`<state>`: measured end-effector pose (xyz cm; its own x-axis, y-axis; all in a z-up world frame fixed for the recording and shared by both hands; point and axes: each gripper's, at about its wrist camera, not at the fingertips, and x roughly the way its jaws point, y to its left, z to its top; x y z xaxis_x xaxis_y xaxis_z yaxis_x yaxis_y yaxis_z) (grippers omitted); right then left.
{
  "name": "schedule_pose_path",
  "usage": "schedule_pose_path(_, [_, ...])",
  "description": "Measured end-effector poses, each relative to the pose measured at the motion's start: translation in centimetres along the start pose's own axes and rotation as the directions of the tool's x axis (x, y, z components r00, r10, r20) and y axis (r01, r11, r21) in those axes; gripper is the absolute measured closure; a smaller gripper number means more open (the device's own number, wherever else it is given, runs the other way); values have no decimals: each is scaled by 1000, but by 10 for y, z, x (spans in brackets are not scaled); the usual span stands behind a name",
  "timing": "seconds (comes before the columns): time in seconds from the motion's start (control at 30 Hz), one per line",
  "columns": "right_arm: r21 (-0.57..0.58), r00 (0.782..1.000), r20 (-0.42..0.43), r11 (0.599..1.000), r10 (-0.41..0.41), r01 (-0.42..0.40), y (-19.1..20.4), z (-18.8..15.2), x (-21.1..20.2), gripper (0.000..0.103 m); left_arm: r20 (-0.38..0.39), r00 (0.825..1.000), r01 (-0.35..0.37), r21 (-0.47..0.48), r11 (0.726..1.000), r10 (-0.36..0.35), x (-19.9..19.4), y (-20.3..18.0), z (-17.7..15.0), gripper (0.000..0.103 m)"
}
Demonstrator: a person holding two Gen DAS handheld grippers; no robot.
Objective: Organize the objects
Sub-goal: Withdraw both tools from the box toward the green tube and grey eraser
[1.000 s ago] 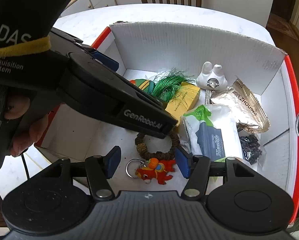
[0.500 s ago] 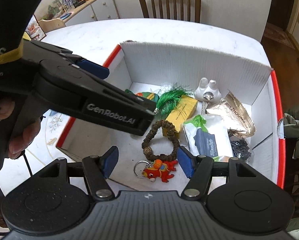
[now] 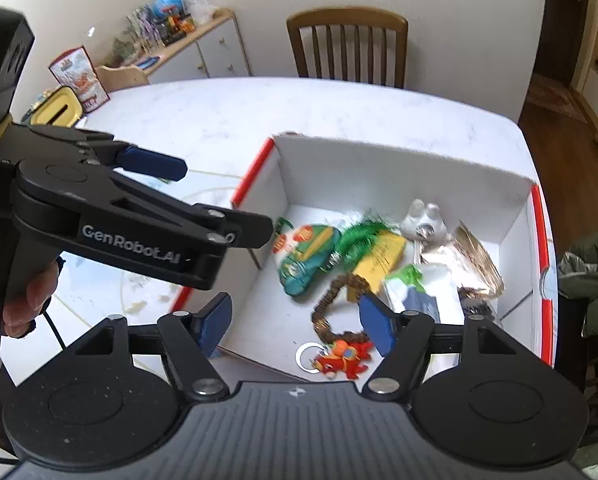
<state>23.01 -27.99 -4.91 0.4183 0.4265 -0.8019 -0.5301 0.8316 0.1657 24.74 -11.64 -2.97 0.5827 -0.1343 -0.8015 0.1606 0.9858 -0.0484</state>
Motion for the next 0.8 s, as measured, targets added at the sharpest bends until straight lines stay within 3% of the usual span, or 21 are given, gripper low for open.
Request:
schedule_pose_path(0.37, [-7, 996, 79, 1000, 28, -28, 51, 16, -4, 22, 65, 998, -14, -67, 998, 18, -34, 72, -28, 1])
schedule_pose_path(0.8, [5, 997, 69, 999, 45, -45, 134, 53, 46, 16, 66, 996, -49, -112, 992, 57, -44, 179, -64, 0])
